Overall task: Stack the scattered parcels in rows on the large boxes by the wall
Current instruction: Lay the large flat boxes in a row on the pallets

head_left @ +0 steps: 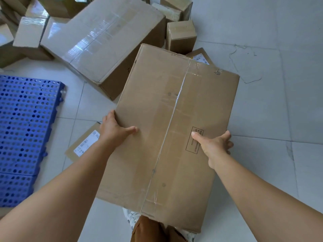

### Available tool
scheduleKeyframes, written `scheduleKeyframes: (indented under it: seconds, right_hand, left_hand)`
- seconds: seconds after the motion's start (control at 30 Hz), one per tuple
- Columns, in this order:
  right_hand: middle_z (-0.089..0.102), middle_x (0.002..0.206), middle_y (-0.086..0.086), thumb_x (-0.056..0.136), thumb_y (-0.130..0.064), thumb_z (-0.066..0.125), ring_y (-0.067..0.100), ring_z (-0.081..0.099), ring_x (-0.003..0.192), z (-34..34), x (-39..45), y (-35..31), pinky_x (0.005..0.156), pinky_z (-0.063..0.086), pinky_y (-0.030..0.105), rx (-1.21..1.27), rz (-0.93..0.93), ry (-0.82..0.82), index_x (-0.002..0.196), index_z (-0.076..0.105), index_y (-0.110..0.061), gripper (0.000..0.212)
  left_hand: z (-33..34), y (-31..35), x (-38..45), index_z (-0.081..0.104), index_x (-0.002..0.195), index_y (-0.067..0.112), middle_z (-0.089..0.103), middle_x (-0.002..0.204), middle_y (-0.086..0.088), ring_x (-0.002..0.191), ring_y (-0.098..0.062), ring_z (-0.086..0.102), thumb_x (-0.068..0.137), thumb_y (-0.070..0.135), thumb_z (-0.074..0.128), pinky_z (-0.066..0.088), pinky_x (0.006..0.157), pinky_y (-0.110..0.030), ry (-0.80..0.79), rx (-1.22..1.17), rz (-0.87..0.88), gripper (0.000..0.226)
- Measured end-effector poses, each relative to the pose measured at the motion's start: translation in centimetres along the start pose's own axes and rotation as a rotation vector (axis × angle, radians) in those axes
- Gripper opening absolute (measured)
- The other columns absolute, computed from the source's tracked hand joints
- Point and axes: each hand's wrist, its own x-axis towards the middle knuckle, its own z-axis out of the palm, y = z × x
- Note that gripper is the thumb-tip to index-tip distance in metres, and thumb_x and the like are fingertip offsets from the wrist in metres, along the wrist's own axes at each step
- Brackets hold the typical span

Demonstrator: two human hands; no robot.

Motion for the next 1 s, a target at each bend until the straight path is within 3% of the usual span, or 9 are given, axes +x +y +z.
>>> scheduleKeyframes:
  seconds: [0.1, 0.33, 0.47, 0.63, 0.77, 0.87, 1.0]
  right_hand:
    - [0.023, 0.142, 0.007, 0.065, -0.046, 0.083, 0.032, 0.028, 0.130, -2.2, -3.0, -2.4, 0.082, 0.032, 0.037, -0.003, -0.052, -0.014, 0.149, 0.006, -0.028, 0.115]
    - [0.023, 0.142, 0.007, 0.066, -0.046, 0.083, 0.033, 0.029, 0.129, -6.1, -10.3, -8.1, 0.087, 0.034, 0.038, -0.096, -0.247, -0.063, 0.149, 0.005, -0.027, 0.115]
    - [0.023, 0.144, 0.008, 0.065, -0.046, 0.083, 0.035, 0.029, 0.129, -6.4, -15.3, -12.2, 0.097, 0.035, 0.042, -0.177, -0.364, -0.109, 0.149, 0.007, -0.024, 0.116]
    - [0.024, 0.145, 0.007, 0.063, -0.049, 0.083, 0.033, 0.029, 0.131, -5.4, -22.0, -16.6, 0.098, 0.036, 0.042, -0.272, -0.495, -0.167, 0.141, 0.020, -0.014, 0.106]
    - [0.023, 0.147, 0.008, 0.059, -0.052, 0.083, 0.033, 0.026, 0.134, -3.5, -27.1, -19.4, 0.109, 0.031, 0.047, -0.336, -0.605, -0.220, 0.146, 0.014, -0.015, 0.117]
    - [0.020, 0.148, 0.007, 0.063, -0.049, 0.083, 0.034, 0.023, 0.136, -1.5, -31.3, -20.8, 0.110, 0.031, 0.047, -0.365, -0.666, -0.260, 0.149, 0.011, -0.017, 0.116]
    - [0.019, 0.150, 0.009, 0.066, -0.045, 0.083, 0.035, 0.020, 0.137, 1.6, -37.0, -22.4, 0.109, 0.033, 0.048, -0.425, -0.750, -0.307, 0.150, 0.010, -0.018, 0.114]
  left_hand:
    - [-3.4, 1.8, -2.6, 0.039, 0.135, 0.022, 0.044, 0.127, -0.004, 0.119, -0.029, 0.045, 0.060, 0.040, 0.086, 0.043, 0.100, -0.050, 0.039, -0.031, -0.020, 0.091]
    - [-11.1, 3.6, -9.8, 0.044, 0.129, 0.024, 0.047, 0.123, -0.003, 0.118, -0.029, 0.048, 0.056, 0.042, 0.085, 0.043, 0.099, -0.048, 0.175, -0.142, -0.115, 0.086]
    - [-16.2, 3.9, -13.5, 0.043, 0.129, 0.022, 0.046, 0.125, -0.007, 0.121, -0.032, 0.044, 0.060, 0.042, 0.085, 0.041, 0.101, -0.048, 0.264, -0.189, -0.189, 0.083]
    - [-22.3, 2.5, -17.3, 0.042, 0.128, 0.024, 0.043, 0.126, -0.005, 0.121, -0.031, 0.042, 0.063, 0.042, 0.084, 0.041, 0.101, -0.050, 0.350, -0.290, -0.283, 0.079]
    - [-26.9, 0.6, -19.7, 0.034, 0.140, 0.024, 0.039, 0.135, -0.004, 0.126, -0.030, 0.038, 0.065, 0.045, 0.082, 0.040, 0.102, -0.051, 0.419, -0.368, -0.348, 0.092]
    - [-30.2, -1.0, -21.6, 0.022, 0.149, 0.023, 0.031, 0.146, -0.004, 0.135, -0.030, 0.029, 0.070, 0.043, 0.080, 0.033, 0.108, -0.050, 0.478, -0.419, -0.394, 0.100]
    - [-34.5, -3.8, -23.6, 0.019, 0.150, 0.024, 0.029, 0.148, -0.002, 0.138, -0.029, 0.025, 0.072, 0.042, 0.079, 0.031, 0.109, -0.050, 0.530, -0.509, -0.451, 0.100]
